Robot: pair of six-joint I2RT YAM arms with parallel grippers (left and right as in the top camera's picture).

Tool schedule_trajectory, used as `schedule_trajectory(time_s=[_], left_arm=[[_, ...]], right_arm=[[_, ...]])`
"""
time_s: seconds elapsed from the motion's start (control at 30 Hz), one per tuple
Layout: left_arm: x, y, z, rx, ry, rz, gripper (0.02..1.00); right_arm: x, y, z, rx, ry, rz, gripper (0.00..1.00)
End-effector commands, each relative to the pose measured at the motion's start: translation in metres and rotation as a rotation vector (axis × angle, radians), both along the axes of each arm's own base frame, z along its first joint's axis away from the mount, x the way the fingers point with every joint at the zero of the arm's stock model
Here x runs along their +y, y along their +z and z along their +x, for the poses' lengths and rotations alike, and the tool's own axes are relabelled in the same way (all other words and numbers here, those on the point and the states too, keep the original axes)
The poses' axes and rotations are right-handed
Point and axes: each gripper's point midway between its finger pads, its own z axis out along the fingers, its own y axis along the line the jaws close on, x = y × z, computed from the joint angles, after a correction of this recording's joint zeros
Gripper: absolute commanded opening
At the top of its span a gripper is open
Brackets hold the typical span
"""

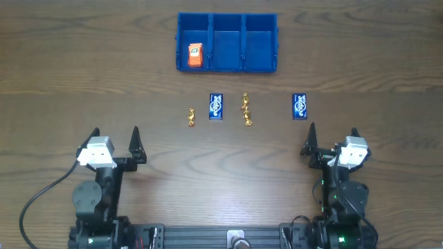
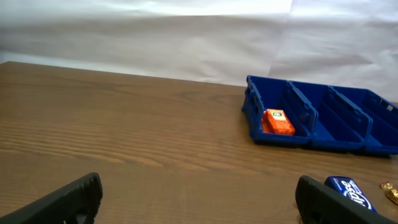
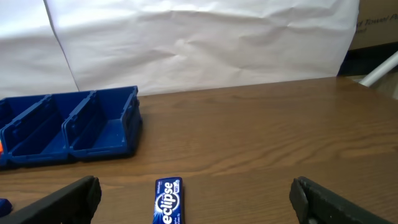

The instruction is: Sort Candies Into Trays

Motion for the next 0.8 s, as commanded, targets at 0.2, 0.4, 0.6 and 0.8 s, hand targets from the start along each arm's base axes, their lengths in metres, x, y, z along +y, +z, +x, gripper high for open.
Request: schedule_trajectory(time_s=[0.2,0.4,0.6,0.8], left_arm=[[0.001,-0.015,-0.002,0.053,0.007,-0.008,0.998],[0.001,-0.015,-0.002,0.052,0.007,-0.008,0.998],[0.001,-0.015,-0.002,0.052,0.007,-0.008,0.998],[0.001,-0.015,-0.002,0.052,0.007,-0.008,0.998]], right_arm=[[-0.002,0.000,-0.001,-0.001,-0.012,-0.010,0.998],[-0.001,0.002,0.000,-0.009,-0.001,-0.009,0.998],[0.000,0.025,0.002,-0.023,-0.002,0.016,0.998],[0.001,0.072,0.028,0.181,0.005,-0.047,0.998]])
